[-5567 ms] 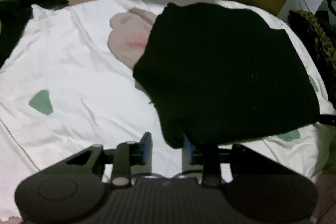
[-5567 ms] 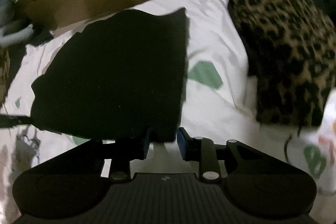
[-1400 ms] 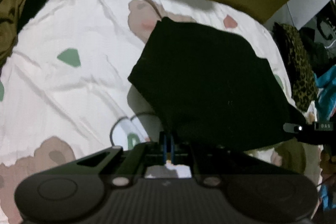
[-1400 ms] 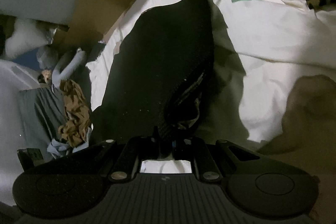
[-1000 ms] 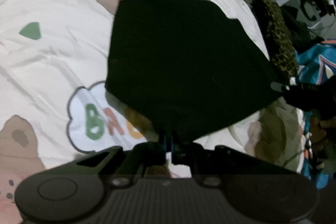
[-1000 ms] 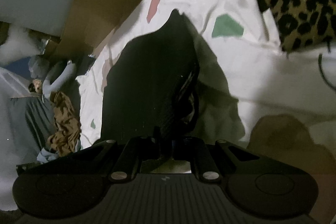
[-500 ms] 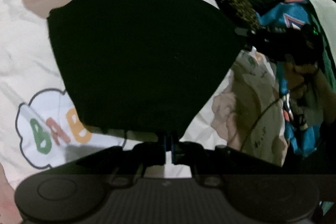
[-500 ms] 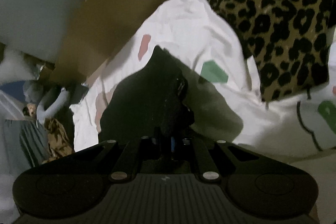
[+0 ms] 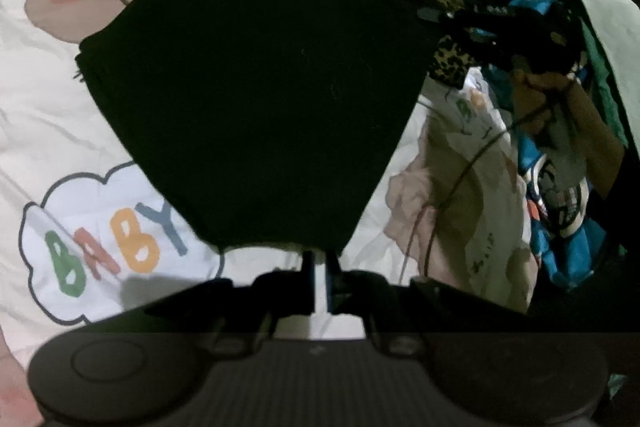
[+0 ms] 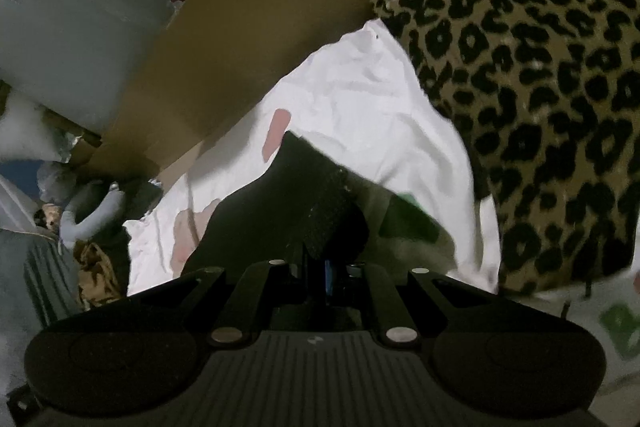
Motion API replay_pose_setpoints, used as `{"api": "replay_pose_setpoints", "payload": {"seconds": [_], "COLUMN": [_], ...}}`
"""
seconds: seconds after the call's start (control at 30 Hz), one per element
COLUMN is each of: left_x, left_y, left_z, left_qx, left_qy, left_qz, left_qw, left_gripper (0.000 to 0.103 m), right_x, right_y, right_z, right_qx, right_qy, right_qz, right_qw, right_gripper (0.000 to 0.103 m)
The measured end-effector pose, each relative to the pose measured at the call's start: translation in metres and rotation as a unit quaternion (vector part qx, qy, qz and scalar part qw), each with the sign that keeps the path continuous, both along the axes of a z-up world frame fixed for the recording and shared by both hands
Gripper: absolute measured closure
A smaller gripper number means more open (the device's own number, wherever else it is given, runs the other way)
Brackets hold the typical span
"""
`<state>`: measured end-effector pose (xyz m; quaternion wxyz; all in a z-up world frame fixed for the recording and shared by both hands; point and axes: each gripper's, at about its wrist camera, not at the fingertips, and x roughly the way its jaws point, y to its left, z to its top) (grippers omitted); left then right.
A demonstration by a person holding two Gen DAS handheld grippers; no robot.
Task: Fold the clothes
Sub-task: 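Lift the folded black garment with both tools toward the leopard pillow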
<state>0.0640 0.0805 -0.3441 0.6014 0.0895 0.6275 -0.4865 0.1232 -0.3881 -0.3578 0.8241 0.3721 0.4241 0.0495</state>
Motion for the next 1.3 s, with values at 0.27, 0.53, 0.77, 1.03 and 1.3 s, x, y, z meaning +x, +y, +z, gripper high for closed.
{"api": "replay_pose_setpoints", "payload": {"seconds": [0.27, 0.53, 0.77, 1.03, 1.3], "left_x": [0.016, 0.048, 0.071, 0.087, 0.098], "left_y": [0.006, 0.000, -0.012, -0.051, -0.082], "left_z": [-0.002, 0.009, 0.013, 0.011, 0.007], "left_qx": [0.010, 0.028, 0.027, -0.008, -0.029], "left_qy": [-0.019, -0.090, -0.135, -0.172, -0.202], "left_qz": [0.045, 0.067, 0.096, 0.113, 0.121], "left_qw": [0.9988, 0.9933, 0.9859, 0.9786, 0.9715], "left_gripper": [0.097, 0.083, 0.060, 0.053, 0.051], "right_x": [0.024, 0.027, 0.014, -0.003, -0.013], "right_y": [-0.014, -0.020, -0.018, -0.015, -0.009], "right_z": [-0.003, -0.019, -0.025, -0.031, -0.038], "right_qx": [-0.026, -0.029, -0.048, -0.039, -0.015], "right_qy": [-0.005, 0.013, 0.031, 0.049, 0.061], "right_qz": [-0.015, -0.035, -0.050, -0.052, -0.055], "right_qw": [1.000, 0.999, 0.997, 0.997, 0.997], "right_gripper": [0.097, 0.071, 0.058, 0.058, 0.058]}}
